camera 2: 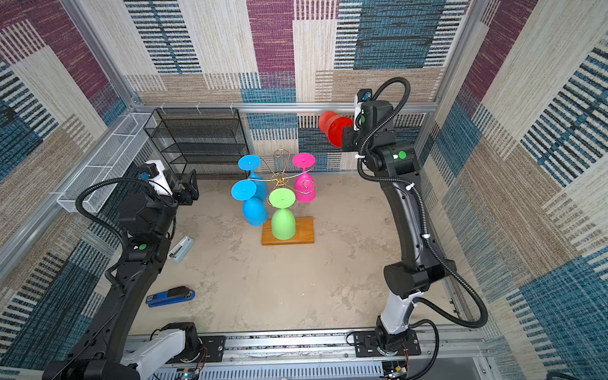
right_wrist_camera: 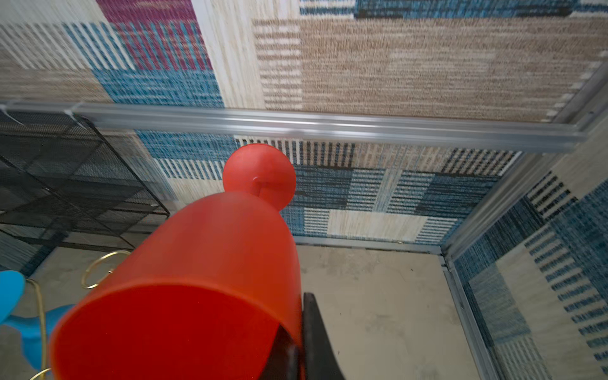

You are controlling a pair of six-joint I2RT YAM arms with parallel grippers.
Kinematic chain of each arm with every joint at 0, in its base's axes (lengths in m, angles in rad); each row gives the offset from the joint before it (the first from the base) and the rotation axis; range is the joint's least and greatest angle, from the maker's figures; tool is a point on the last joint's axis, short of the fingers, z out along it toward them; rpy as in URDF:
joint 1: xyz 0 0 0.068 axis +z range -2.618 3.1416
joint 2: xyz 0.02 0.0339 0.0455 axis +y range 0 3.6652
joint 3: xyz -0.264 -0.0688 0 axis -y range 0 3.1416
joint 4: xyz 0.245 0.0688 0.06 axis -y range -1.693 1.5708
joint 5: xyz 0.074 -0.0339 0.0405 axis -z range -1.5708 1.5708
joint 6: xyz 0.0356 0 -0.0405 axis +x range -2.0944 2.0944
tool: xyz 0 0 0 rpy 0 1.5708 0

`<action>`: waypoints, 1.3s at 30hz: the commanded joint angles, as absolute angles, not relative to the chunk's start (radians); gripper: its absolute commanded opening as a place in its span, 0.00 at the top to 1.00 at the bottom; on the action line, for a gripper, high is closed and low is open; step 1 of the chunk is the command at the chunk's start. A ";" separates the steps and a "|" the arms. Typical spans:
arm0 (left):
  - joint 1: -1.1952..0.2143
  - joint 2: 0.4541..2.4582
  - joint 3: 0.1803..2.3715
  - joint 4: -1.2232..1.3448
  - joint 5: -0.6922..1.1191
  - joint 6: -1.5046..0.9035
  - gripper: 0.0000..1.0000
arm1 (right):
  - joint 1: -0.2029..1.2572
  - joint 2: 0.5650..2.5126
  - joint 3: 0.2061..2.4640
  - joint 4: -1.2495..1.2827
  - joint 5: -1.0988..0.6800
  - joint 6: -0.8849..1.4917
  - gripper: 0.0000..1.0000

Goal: Take the wine glass off the wine glass rack
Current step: Place the wine glass at the top-right of the table.

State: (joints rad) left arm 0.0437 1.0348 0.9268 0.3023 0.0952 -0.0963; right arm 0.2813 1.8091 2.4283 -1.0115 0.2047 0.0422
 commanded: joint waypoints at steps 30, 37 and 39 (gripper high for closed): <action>0.123 0.998 0.820 0.383 0.094 -0.160 0.17 | 0.237 2.067 2.162 -1.196 0.108 -0.059 1.00; 0.126 0.999 0.819 0.381 0.105 -0.164 0.17 | 0.236 2.100 2.155 -1.198 0.105 -0.063 1.00; 0.126 1.000 0.820 0.381 0.109 -0.167 0.17 | 0.235 2.107 2.152 -1.197 0.106 -0.061 1.00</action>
State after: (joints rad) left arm 0.1234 0.9985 0.8204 0.3542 0.1043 -0.1730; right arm 0.2356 2.0991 2.1551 -1.2083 0.1146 -0.0544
